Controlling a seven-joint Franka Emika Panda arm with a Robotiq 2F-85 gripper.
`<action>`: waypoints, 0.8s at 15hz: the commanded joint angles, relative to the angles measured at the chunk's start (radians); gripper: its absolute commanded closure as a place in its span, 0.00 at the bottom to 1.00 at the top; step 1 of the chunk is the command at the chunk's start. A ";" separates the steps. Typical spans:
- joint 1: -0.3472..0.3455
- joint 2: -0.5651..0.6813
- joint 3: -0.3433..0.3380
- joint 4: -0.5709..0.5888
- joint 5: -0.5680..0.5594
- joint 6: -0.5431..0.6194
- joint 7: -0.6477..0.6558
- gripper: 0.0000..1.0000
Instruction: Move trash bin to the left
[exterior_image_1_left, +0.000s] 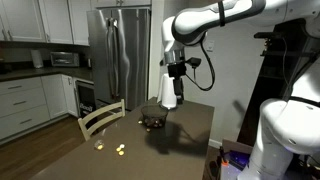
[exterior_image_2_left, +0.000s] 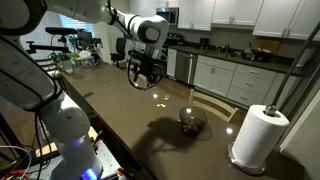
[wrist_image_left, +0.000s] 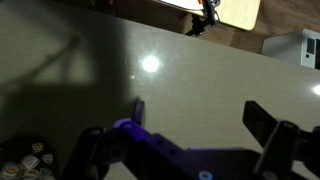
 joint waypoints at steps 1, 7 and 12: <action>-0.019 0.001 0.017 0.001 0.004 -0.002 -0.004 0.00; -0.019 0.001 0.017 0.001 0.004 -0.002 -0.004 0.00; -0.019 0.027 0.021 0.011 0.002 0.057 -0.004 0.00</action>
